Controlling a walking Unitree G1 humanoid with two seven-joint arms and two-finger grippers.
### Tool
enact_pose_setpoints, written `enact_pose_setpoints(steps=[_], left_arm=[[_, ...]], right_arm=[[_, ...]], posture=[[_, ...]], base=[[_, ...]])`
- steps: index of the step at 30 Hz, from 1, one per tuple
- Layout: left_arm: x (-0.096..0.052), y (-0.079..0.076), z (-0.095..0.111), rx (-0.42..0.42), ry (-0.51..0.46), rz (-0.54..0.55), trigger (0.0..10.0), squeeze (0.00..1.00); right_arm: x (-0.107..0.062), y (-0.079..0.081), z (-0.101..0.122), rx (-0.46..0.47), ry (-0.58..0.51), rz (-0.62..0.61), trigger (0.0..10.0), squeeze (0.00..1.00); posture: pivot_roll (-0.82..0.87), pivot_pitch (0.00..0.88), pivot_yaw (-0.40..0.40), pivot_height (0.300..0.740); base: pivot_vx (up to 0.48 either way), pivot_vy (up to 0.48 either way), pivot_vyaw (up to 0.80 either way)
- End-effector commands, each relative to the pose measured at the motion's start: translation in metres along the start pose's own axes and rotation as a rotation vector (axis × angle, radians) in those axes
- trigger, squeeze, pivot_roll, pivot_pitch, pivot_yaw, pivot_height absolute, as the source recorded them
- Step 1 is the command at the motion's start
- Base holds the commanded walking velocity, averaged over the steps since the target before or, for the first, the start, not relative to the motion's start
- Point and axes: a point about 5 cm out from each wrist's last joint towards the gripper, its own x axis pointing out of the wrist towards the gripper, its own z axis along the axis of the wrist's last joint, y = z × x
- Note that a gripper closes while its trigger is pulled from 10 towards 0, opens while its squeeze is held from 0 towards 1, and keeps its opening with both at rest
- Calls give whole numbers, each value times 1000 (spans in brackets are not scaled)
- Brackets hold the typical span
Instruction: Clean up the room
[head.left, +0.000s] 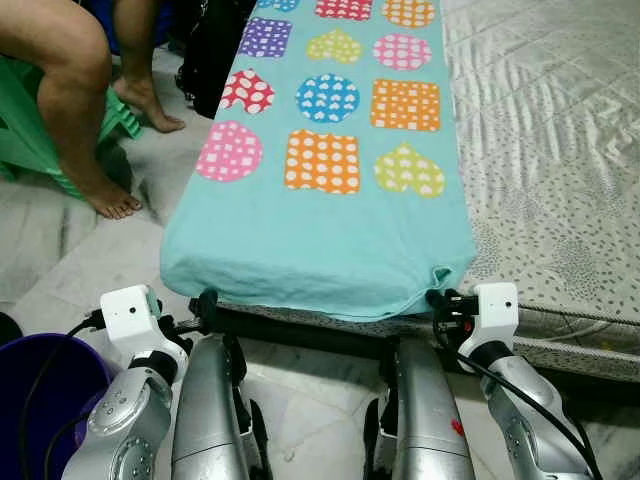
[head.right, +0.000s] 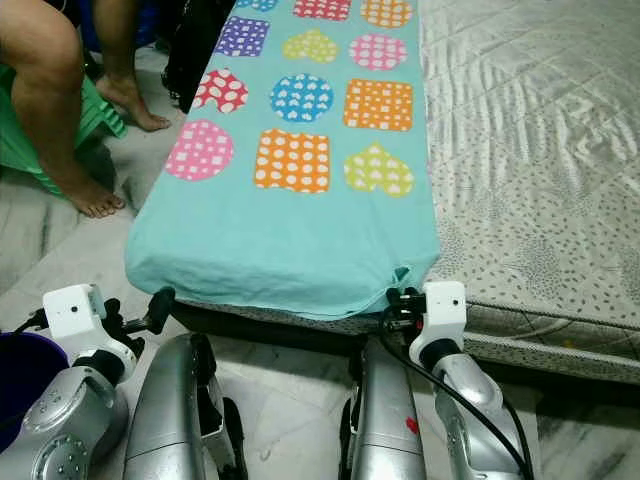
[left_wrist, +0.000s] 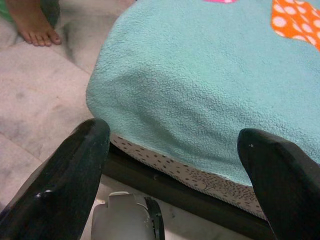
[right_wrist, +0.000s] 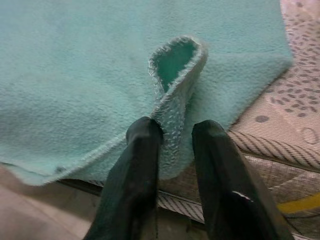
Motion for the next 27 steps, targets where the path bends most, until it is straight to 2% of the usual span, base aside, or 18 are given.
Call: enact_pose_setpoints(steps=[1,4,9,16,18,24,27], left_arm=[[-2,6,-5,6,19,18,10000,0],[-1,5,-6,6,18,18,10000,0],[0,4,-5,5,14,17,10000,0],[2,4,-4,6,5,19,10000,0],[3,4,-2,7,-6,21,10000,0],[4,5,-1,8,-16,26,10000,0],[4,5,1,6,-25,26,10000,0]], right_arm=[[-4,-5,-2,-67,21,-36,10000,1000],[-4,-17,-3,-179,46,-118,10000,1000],[-1,-42,10,-284,23,-275,10000,1000],[4,-50,24,-275,-30,-337,10000,1000],[11,-45,42,-255,-108,-339,10000,1000],[19,-28,56,-169,-177,-268,10000,1000],[22,-4,57,-87,-173,-118,10000,1000]], posture=[[20,198,0,535],[20,197,0,535],[15,192,0,535],[16,189,-1,535],[13,188,0,535],[13,186,0,535],[12,184,2,535]], base=[[0,0,0],[0,0,0],[0,0,0],[0,0,0],[0,0,0],[0,0,0],[0,0,0]])
